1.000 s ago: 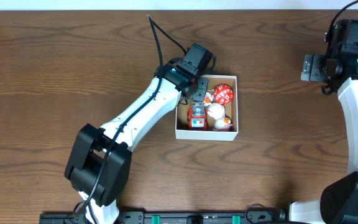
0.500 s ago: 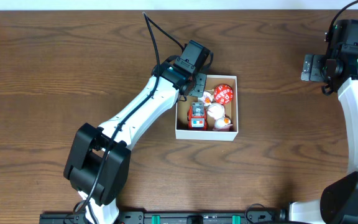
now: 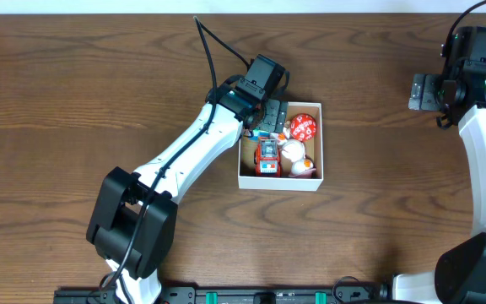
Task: Pack container
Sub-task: 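Lower the cube into the box's upper-left corner and release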
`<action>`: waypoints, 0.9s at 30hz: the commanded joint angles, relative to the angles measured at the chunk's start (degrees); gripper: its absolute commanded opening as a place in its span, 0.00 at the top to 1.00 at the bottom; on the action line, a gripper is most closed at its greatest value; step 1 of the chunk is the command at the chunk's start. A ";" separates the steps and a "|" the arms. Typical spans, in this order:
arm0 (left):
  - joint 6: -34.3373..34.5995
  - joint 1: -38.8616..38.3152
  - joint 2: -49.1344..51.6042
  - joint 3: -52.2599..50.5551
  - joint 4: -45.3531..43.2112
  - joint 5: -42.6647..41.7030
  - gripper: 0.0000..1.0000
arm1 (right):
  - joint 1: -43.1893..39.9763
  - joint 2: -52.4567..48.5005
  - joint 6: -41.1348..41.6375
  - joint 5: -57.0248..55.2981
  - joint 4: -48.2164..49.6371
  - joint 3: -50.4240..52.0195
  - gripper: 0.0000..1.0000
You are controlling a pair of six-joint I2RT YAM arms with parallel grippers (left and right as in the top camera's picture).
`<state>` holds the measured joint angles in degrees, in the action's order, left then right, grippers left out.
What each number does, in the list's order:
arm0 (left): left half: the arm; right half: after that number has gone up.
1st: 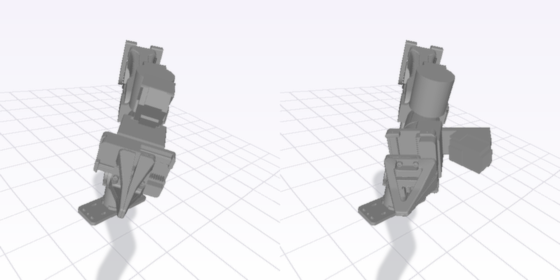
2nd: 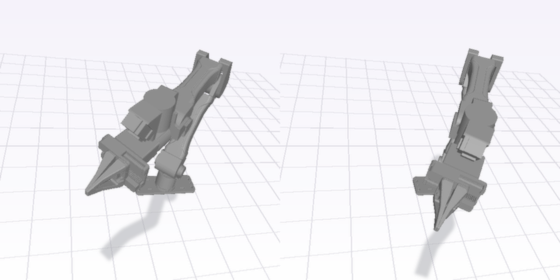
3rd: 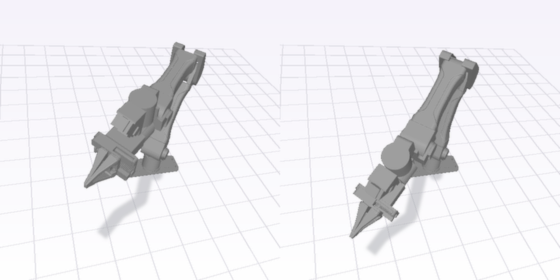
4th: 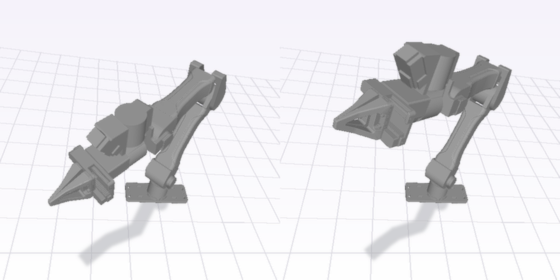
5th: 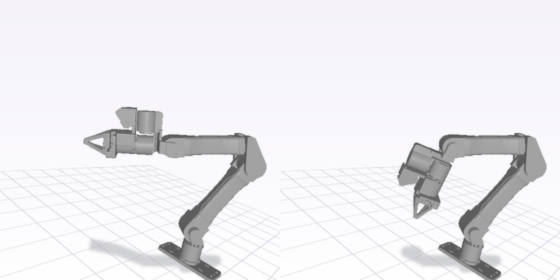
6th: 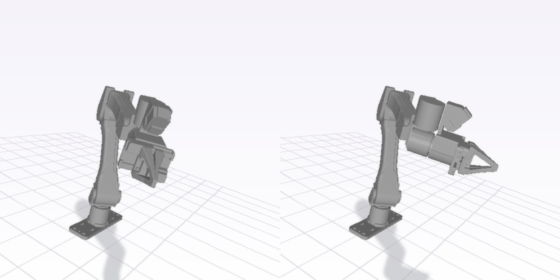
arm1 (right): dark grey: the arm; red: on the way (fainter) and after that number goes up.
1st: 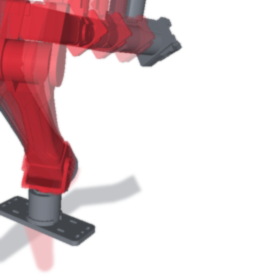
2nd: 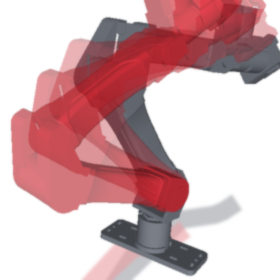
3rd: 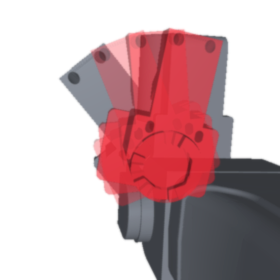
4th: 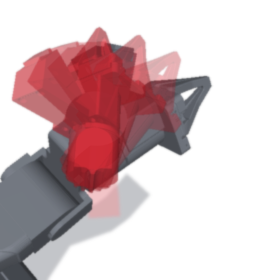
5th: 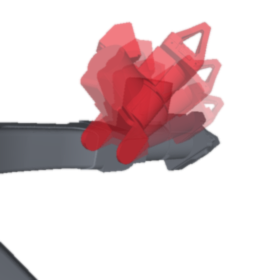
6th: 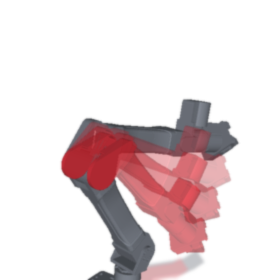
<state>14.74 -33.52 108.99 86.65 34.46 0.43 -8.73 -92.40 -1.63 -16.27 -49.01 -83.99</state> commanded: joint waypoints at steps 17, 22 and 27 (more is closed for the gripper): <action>-0.59 10.73 -9.99 1.07 -2.73 4.22 0.13 | -0.22 0.13 0.94 -0.20 -0.07 -0.66 0.01; -0.59 19.43 -10.95 1.07 -0.13 12.22 0.10 | -0.22 0.13 0.96 -0.20 -0.07 -0.66 0.01; -0.59 29.35 -10.95 1.07 2.25 12.57 0.09 | -0.22 0.13 0.96 -0.20 -0.07 -0.66 0.01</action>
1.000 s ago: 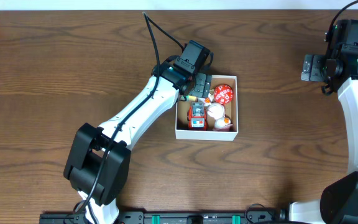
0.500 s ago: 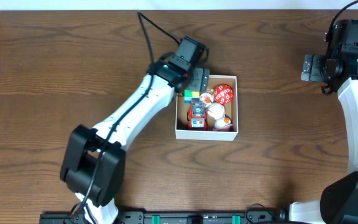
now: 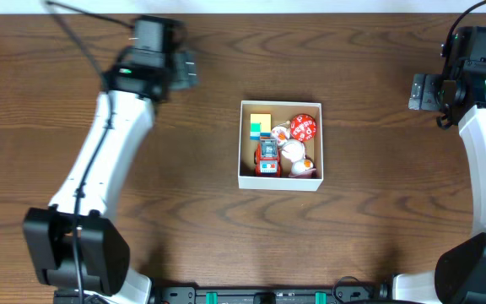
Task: Pack container
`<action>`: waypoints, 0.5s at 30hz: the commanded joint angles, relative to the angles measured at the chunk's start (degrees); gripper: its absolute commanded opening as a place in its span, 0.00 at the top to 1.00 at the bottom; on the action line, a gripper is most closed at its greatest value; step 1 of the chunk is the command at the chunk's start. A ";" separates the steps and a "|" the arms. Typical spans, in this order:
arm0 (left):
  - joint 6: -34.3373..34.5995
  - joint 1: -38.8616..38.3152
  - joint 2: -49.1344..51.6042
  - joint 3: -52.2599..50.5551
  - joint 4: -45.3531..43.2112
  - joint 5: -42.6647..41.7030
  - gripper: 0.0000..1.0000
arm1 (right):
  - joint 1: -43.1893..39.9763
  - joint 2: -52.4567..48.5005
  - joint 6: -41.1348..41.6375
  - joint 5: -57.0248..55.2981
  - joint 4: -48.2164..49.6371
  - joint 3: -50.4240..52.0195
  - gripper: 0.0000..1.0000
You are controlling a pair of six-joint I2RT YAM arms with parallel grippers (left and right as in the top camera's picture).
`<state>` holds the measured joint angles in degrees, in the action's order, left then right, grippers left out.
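Observation:
The white container (image 3: 280, 182) stands at the table's middle. Inside it lie a yellow, green and blue block (image 3: 261, 125) at the back left, a red dotted disc (image 3: 304, 127) at the back right, a red toy car (image 3: 267, 157), and white and orange pieces (image 3: 296, 157). My left gripper (image 3: 190, 69) is far to the back left, well away from the box, blurred; its jaws look apart with nothing in them. At the right edge my right gripper (image 3: 418, 91) hangs away from the box, its jaws not readable from above.
Bare brown wooden tabletop (image 3: 369, 236) lies all around the container. The left arm (image 3: 99, 160) crosses the left side, and the right arm runs along the right edge.
My left gripper was over the container's back left corner, hiding it. It is now far off at the back left, and the coloured block shows in that corner. The right arm has not moved.

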<state>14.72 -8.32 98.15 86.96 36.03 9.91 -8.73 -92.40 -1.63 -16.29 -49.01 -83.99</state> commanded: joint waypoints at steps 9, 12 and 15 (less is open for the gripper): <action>-0.52 18.84 -0.11 0.76 1.31 2.97 0.02 | -0.22 0.13 0.96 -0.17 -0.07 -0.66 0.01; -0.55 20.24 -0.11 0.74 1.27 2.99 0.02 | -0.22 0.13 0.96 -0.17 -0.07 -0.66 0.01; -0.55 20.59 -0.11 0.74 1.27 2.99 0.02 | -0.22 0.13 0.96 -0.17 -0.07 -0.66 0.01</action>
